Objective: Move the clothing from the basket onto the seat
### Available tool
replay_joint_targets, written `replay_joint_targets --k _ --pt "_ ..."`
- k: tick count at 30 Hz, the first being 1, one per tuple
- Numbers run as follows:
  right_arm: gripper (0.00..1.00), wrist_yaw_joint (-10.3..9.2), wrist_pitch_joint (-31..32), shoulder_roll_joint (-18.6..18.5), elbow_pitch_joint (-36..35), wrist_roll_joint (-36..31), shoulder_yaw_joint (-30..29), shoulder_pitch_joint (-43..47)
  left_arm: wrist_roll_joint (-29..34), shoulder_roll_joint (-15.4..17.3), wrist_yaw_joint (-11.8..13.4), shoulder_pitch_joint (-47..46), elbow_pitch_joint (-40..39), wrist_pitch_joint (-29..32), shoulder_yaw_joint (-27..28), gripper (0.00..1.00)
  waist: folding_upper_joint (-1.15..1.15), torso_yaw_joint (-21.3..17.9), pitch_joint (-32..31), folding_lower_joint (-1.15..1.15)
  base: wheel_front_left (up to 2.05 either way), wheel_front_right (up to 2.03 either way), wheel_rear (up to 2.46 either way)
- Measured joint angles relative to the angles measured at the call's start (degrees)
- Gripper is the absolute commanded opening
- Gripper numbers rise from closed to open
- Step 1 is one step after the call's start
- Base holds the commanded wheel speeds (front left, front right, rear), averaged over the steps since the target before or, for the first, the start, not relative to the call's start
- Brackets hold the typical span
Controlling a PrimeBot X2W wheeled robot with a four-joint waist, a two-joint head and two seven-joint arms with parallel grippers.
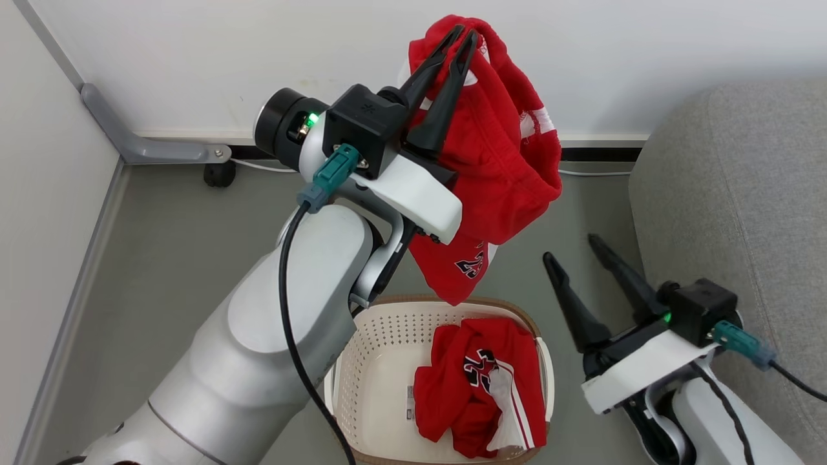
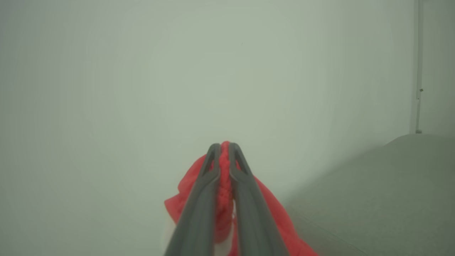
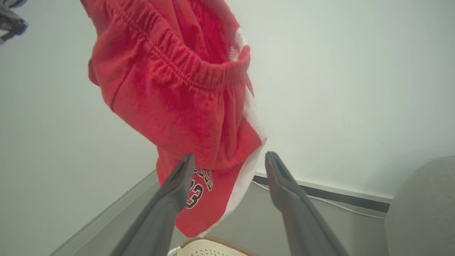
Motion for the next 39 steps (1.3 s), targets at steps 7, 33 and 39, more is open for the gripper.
replay_joint_targets --k 7,33,39 --pt "1.0 0.0 0.0 -0.26 -1.16 1.45 6.47 -2.95 -1.12 -0.19 -0.04 -1.46 1.45 -1.0 -0.87 0.0 0.0 0.36 0.37 0.0 0.0 0.0 0.0" --pt "1.0 0.0 0.0 7.34 8.86 -5.89 4.5 -12.17 -6.7 -0.45 1.7 -2.9 2.33 -2.94 -7.82 0.0 0.0 2.68 1.18 0.0 0.0 0.0 0.0" --pt "0.51 0.0 0.0 8.83 9.46 -8.51 0.65 -12.71 -8.06 -0.47 2.56 -3.38 2.33 -2.96 -10.35 0.0 0.0 3.14 1.47 0.0 0.0 0.0 0.0"
